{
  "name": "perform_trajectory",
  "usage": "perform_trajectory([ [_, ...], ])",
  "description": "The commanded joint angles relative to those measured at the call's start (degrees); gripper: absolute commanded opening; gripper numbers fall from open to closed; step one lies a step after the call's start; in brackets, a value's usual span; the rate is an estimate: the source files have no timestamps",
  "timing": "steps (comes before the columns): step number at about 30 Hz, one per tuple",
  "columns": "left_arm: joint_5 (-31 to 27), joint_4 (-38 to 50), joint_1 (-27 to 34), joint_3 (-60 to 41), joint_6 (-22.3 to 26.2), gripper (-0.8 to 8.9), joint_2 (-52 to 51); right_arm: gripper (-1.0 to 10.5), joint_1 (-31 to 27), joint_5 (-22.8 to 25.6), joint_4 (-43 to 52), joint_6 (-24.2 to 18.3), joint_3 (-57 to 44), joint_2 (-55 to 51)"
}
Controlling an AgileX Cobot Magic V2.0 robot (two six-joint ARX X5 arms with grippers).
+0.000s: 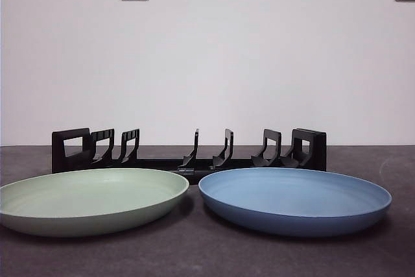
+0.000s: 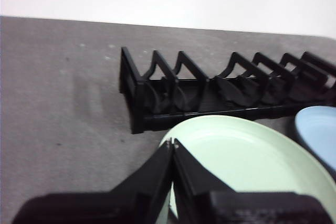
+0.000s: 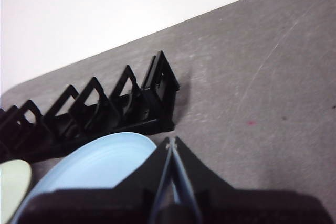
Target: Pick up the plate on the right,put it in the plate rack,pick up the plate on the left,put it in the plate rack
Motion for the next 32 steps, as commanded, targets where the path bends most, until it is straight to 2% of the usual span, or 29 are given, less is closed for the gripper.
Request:
perform_trajectory([
  [1, 0.2, 0.2, 0.1, 0.5, -5.0, -0.07, 0.1, -0.1, 0.0, -0.1, -0.1, 3.7, 1.1, 1.5],
  [6, 0.3, -0.6, 0.1, 4.7, -6.6, -0.06, 3.4, -0.1, 0.0, 0.0, -0.1, 3.8, 4.9, 8.3],
  [14, 0.8, -0.5, 0.1, 14.0, -6.3, -0.07, 17.0, -0.1, 0.0, -0.2, -0.1, 1.9, 14.1, 25.0],
  [16, 2.3, -0.6, 0.1, 16.5, -6.2, -0.07, 21.5, -0.1, 0.0, -0.6, -0.2, 1.0, 16.4, 29.1],
  [20, 6.7, -0.8, 0.1, 21.0, -6.0, -0.05, 30.3, -0.1, 0.0, -4.4, -1.4, -2.4, 20.7, 36.6],
  [24, 15.6, -0.9, 0.1, 26.5, -6.0, 0.00, 42.4, 0.0, 0.0, -6.9, -7.4, -5.8, 26.7, 46.9],
  [26, 18.5, -1.0, -0.1, 28.8, -6.0, 0.01, 47.3, 0.0, 0.0, -10.9, -9.9, -8.5, 29.3, 51.8],
  [27, 19.2, -0.9, -0.4, 29.7, -6.0, 0.11, 49.1, 0.0, 0.0, -12.7, -10.4, -9.3, 30.2, 53.9],
  [28, 19.3, -0.8, -0.9, 30.6, -6.0, 0.87, 50.7, 0.4, 0.0, -14.3, -10.7, -10.0, 31.3, 56.1],
  [29, 19.3, -0.7, -1.2, 31.4, -6.0, 1.93, 52.0, 1.3, 0.0, -15.2, -10.7, -10.0, 32.2, 58.0],
  [30, 19.3, -0.8, -1.5, 32.1, -6.0, 2.59, 53.0, 2.1, 0.1, -15.2, -11.0, -9.7, 33.1, 59.8],
  [32, 19.3, -0.7, -2.2, 33.6, -6.0, 2.61, 54.2, 2.2, 0.1, -15.2, -11.1, -9.8, 34.7, 63.0],
])
